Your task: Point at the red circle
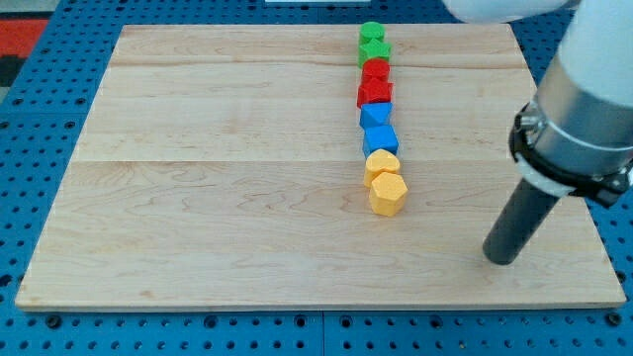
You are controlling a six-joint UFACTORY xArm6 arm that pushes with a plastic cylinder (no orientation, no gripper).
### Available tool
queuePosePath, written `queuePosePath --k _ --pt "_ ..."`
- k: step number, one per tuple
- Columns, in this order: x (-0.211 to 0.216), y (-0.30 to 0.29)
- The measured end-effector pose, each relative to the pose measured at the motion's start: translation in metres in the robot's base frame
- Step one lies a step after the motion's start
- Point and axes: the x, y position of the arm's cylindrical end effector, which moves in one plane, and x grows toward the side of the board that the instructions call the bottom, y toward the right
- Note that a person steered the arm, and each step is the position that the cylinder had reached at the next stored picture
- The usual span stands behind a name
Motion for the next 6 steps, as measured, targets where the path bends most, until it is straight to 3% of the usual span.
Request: queuePosePath --k 1,2,3,5,6 --pt "0.019 -0.053" --pt "0.009 -0.121" --pt "-0.05 -0.175" --pt "-0.219 -0.184" --pt "-0.266 -0.164"
